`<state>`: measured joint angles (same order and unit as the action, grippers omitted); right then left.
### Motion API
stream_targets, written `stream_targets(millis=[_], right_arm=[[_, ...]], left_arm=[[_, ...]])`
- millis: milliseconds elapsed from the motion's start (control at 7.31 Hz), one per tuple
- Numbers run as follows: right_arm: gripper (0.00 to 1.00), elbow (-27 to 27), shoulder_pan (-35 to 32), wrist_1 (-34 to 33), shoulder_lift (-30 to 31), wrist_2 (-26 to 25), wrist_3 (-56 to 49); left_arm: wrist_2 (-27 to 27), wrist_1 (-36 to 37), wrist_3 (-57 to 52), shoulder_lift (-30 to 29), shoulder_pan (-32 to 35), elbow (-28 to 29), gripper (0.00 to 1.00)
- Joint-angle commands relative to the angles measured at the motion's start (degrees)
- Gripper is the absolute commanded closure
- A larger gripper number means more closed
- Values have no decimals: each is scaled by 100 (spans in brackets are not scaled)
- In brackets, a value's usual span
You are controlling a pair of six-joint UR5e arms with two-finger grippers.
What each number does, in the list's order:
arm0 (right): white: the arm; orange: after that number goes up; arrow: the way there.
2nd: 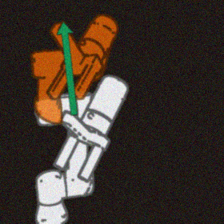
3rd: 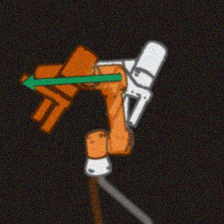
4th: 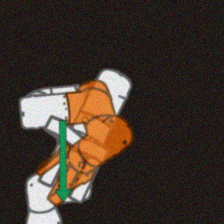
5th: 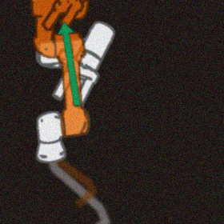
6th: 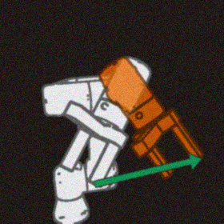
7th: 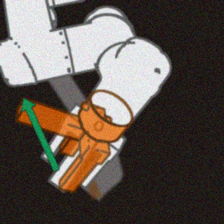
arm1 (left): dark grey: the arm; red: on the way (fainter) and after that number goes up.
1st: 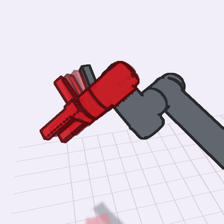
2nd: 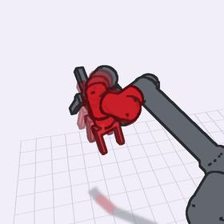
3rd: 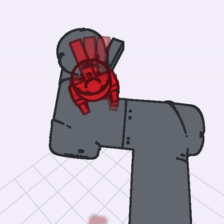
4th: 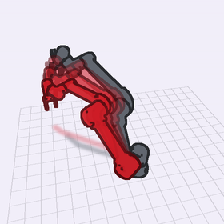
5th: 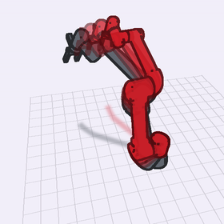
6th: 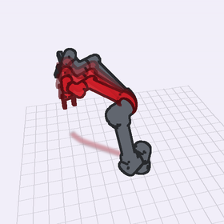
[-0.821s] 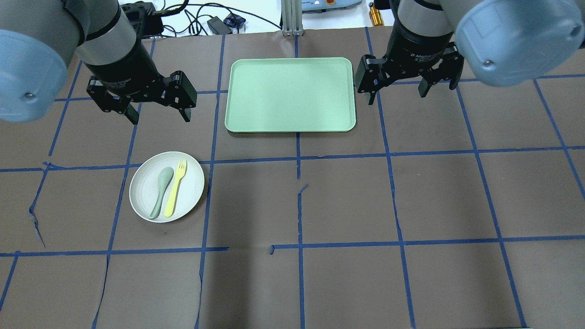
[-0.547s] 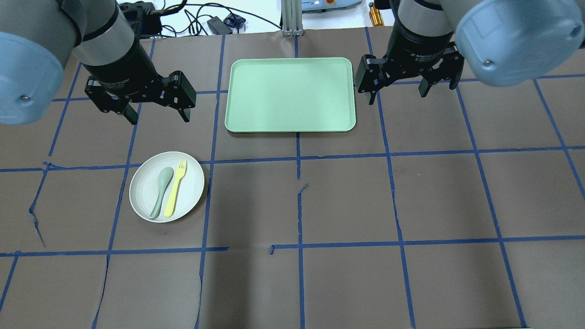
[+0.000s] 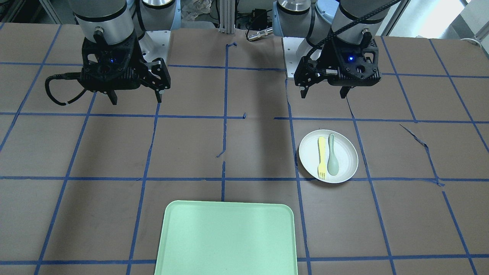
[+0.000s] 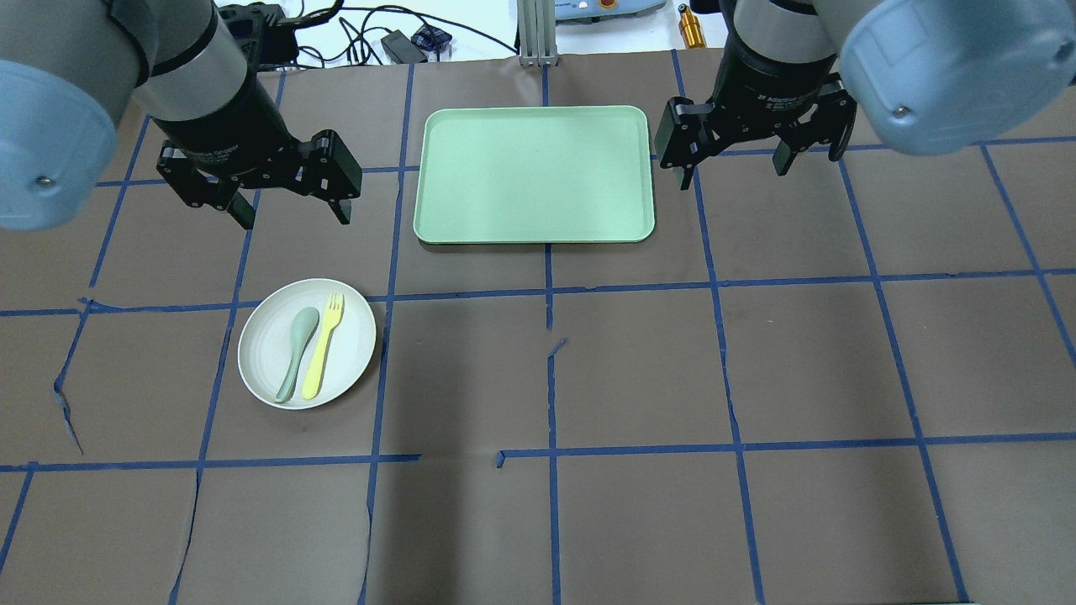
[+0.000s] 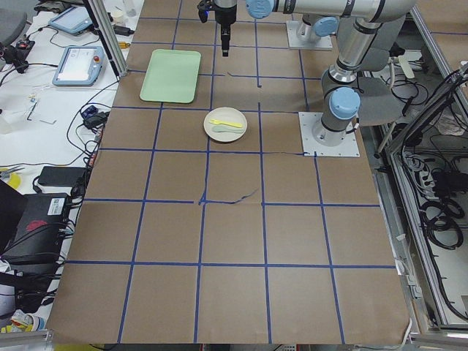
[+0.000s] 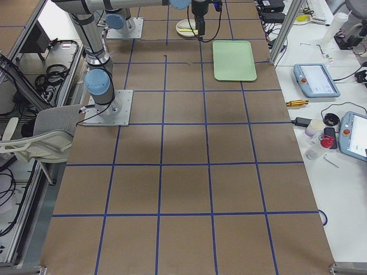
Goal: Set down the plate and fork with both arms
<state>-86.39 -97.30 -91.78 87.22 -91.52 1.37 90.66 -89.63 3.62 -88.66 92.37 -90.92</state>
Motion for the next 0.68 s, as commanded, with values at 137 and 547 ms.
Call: stream_targets(millis=[137, 547], right_arm=[[0, -53, 0, 45, -29, 64, 3], [0, -18, 0, 46, -29, 2, 3]], left_arm=[[-5, 86, 7, -20, 0, 91, 0], [22, 341, -28, 6, -17, 75, 0]])
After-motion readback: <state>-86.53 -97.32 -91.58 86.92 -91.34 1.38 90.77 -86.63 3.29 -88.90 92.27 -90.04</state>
